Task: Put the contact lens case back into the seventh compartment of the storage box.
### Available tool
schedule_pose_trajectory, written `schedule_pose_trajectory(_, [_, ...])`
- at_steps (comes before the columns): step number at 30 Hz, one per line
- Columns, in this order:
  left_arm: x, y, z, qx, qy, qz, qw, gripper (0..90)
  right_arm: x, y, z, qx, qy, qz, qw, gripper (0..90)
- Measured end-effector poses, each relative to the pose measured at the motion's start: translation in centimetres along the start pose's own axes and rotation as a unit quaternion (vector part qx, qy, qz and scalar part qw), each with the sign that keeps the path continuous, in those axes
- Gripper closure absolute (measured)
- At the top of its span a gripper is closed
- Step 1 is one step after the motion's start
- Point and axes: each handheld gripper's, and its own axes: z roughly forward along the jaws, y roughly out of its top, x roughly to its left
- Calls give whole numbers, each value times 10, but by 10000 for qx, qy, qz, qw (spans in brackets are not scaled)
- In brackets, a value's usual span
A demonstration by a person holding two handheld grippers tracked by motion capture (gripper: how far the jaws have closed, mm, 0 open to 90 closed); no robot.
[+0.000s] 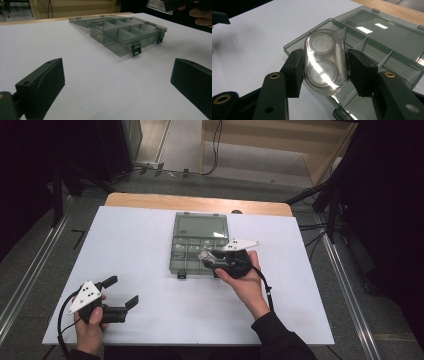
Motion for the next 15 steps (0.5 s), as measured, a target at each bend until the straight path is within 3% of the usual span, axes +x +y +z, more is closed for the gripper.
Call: schedule_pose_trajectory(15, [0,0,0,-3,-9,4,10000,0,-9,-2,21,221,-199,168,9994,471])
